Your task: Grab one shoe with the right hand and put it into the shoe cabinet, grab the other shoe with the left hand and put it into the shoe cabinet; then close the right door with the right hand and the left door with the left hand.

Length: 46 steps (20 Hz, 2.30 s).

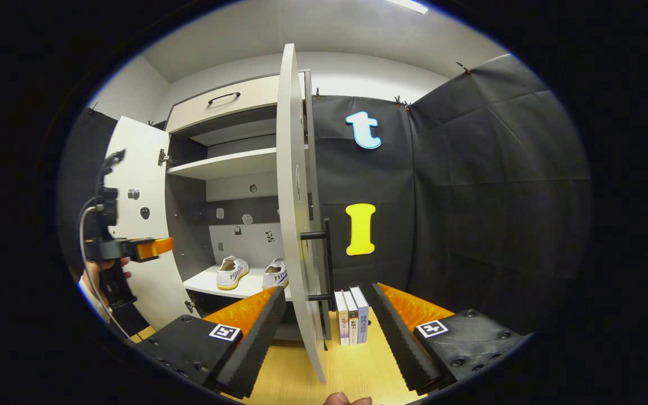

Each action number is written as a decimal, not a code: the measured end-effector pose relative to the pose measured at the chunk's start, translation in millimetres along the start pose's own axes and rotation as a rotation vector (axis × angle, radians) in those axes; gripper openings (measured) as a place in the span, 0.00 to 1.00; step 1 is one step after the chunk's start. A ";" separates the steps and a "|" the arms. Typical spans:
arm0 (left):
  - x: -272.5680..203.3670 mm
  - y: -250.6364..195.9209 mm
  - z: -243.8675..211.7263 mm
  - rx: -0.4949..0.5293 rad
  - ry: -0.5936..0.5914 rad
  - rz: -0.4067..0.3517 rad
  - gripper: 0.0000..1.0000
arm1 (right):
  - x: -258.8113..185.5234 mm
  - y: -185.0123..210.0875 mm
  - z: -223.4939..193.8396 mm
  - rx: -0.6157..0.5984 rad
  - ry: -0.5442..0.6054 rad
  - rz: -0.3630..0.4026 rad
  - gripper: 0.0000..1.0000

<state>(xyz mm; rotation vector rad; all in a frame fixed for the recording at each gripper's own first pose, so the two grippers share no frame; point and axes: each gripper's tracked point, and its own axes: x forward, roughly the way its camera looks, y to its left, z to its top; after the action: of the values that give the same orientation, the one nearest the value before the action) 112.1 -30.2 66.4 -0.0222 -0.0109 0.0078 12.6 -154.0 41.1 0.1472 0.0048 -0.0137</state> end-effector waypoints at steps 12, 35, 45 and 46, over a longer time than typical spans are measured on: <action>-74.4 12.8 -14.7 -0.028 0.023 0.009 0.98 | 55.4 -52.8 11.5 -0.076 -0.020 -0.105 0.97; -105.4 88.5 -17.2 -0.006 0.023 0.112 0.99 | 56.5 41.3 -2.1 -0.047 -0.015 0.009 0.96; -123.7 144.3 -21.1 -0.005 0.026 0.203 0.99 | 54.4 153.2 0.2 -0.084 -0.021 0.247 0.98; -123.5 150.9 -20.1 -0.006 0.022 0.212 0.98 | 50.8 158.9 -0.7 -0.078 -0.017 0.257 0.98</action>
<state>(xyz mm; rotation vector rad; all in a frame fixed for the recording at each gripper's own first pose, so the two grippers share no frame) -12.4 119.2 41.7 -0.0294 0.0135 0.2193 65.6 2.6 63.4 0.0691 -0.0304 0.2412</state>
